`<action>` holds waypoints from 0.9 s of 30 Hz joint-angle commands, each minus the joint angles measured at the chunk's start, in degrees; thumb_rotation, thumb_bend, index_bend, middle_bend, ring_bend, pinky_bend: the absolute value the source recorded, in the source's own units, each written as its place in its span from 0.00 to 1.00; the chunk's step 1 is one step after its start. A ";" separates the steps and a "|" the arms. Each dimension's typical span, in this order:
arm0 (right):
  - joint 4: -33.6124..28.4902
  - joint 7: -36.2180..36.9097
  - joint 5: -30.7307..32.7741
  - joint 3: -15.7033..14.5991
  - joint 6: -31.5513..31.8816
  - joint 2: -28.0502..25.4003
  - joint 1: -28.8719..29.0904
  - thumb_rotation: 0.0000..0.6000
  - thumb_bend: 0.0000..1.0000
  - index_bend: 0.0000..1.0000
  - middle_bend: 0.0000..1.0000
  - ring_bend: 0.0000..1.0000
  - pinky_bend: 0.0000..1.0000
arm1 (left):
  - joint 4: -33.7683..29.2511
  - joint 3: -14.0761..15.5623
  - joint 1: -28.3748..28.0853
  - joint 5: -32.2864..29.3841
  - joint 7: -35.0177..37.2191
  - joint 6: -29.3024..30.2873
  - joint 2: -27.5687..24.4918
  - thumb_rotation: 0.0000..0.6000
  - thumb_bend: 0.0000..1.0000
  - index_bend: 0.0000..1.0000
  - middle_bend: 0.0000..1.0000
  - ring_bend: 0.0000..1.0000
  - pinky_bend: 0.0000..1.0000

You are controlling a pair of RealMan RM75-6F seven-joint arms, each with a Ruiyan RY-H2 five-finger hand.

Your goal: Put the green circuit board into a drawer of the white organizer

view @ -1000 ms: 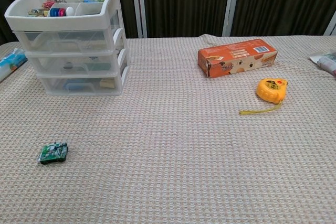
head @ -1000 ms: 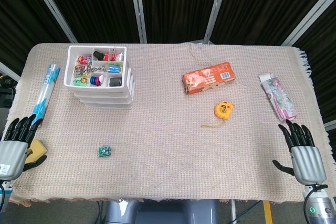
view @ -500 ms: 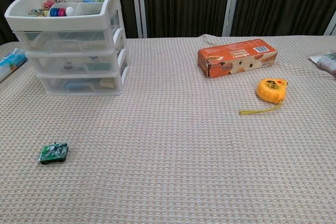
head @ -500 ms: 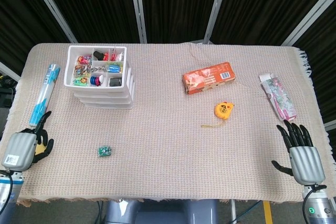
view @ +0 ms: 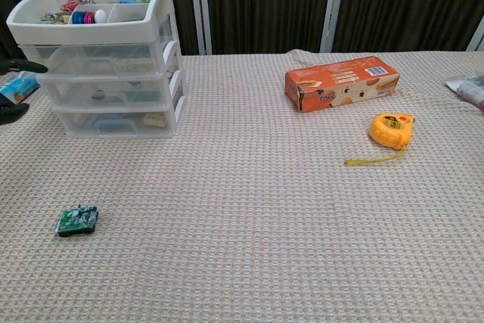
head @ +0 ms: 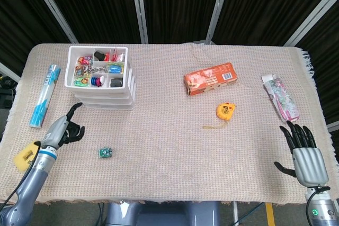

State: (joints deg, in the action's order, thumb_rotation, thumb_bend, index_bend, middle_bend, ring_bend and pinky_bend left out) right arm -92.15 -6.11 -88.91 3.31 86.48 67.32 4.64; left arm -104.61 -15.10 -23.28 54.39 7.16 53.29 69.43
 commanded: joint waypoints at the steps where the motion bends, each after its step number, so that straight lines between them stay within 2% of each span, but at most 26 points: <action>1: 0.00 0.16 0.01 -0.01 -0.10 -0.05 0.05 1.00 0.00 0.10 0.00 0.00 0.00 | 0.86 -2.60 -4.31 -6.49 1.89 -5.06 1.59 1.00 0.55 0.00 0.92 0.82 0.68; 5: -0.06 0.50 0.12 0.01 -0.25 -0.16 0.11 1.00 0.00 0.10 0.00 0.00 0.00 | 1.21 -3.34 -6.71 -9.52 1.64 -6.73 2.56 1.00 0.56 0.00 0.92 0.82 0.68; 14: -0.06 0.91 -0.01 -0.13 -0.21 -0.32 0.05 1.00 0.00 0.10 0.00 0.00 0.00 | 2.53 -3.51 -10.06 -13.52 0.39 -5.98 5.61 1.00 0.56 0.00 0.93 0.82 0.68; 27: -0.11 0.77 -0.02 -0.15 -0.16 -0.29 0.05 1.00 0.00 0.10 0.00 0.00 0.00 | 3.74 -3.73 -10.84 -15.26 1.59 -3.83 7.97 1.00 0.56 0.00 0.93 0.82 0.68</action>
State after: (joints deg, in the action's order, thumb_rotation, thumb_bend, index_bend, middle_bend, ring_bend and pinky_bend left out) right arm -92.26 -5.34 -88.92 3.17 86.32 67.03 4.69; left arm -100.99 -18.77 -34.05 39.25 8.62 49.48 77.30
